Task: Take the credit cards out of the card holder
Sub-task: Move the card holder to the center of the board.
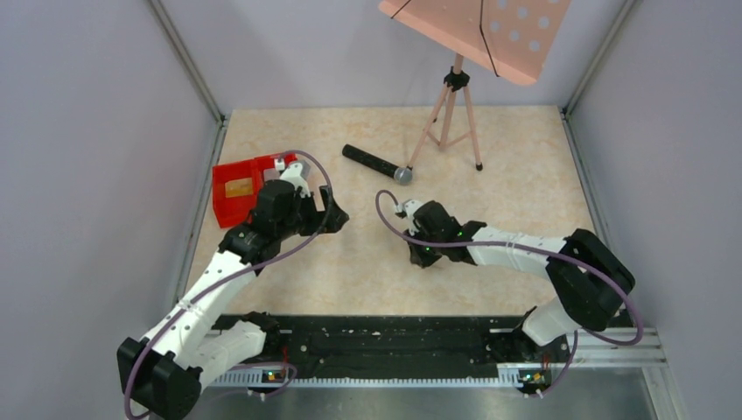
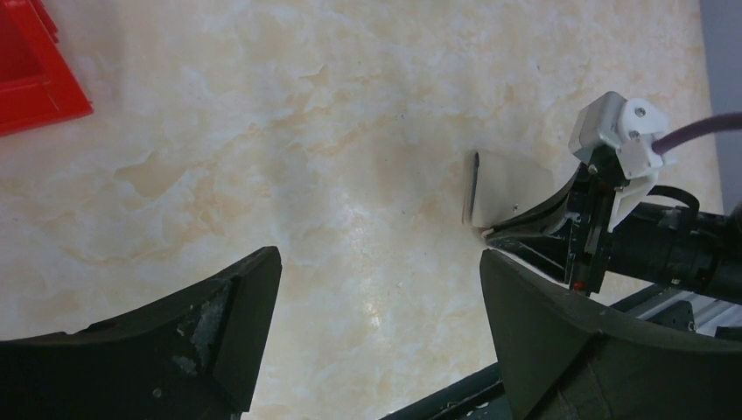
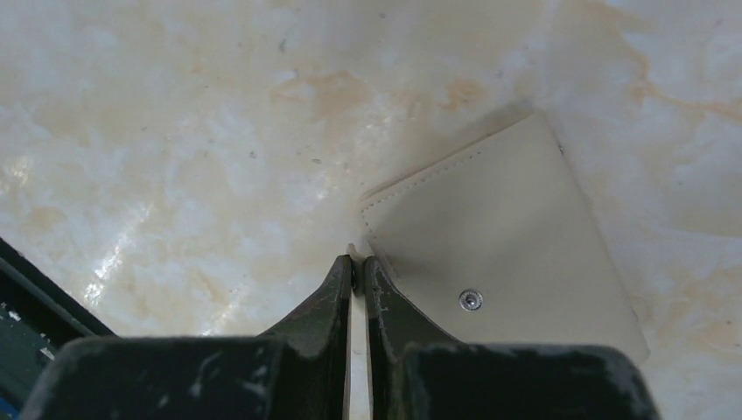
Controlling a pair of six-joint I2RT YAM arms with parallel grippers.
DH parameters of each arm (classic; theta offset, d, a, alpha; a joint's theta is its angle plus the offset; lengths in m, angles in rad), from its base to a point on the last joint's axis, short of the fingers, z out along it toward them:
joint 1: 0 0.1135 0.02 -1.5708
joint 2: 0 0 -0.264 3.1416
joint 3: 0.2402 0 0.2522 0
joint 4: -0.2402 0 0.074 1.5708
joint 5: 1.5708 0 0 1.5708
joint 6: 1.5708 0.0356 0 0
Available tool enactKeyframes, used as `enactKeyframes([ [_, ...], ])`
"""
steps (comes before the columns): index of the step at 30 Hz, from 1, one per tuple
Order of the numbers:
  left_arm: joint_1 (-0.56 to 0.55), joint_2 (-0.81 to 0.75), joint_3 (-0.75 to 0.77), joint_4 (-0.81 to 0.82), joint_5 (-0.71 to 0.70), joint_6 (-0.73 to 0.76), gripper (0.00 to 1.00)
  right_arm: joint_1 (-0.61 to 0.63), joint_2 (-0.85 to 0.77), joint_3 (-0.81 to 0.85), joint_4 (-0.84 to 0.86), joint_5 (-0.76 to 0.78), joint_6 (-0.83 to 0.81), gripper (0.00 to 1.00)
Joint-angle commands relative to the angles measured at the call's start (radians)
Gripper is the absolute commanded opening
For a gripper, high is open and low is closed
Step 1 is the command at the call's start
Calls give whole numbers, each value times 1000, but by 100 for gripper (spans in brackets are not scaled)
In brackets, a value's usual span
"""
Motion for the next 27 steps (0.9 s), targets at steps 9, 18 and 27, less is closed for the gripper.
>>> enactKeyframes([
  [9, -2, 25, -79, 81, 71, -127, 88, 98, -123, -130, 212, 19, 200, 5],
  [18, -2, 53, -105, 132, 110, -144, 86, 166, -125, -152, 239, 4, 319, 20],
  [27, -2, 77, -100, 129, 161, -134, 84, 167, -157, -202, 253, -17, 372, 22],
])
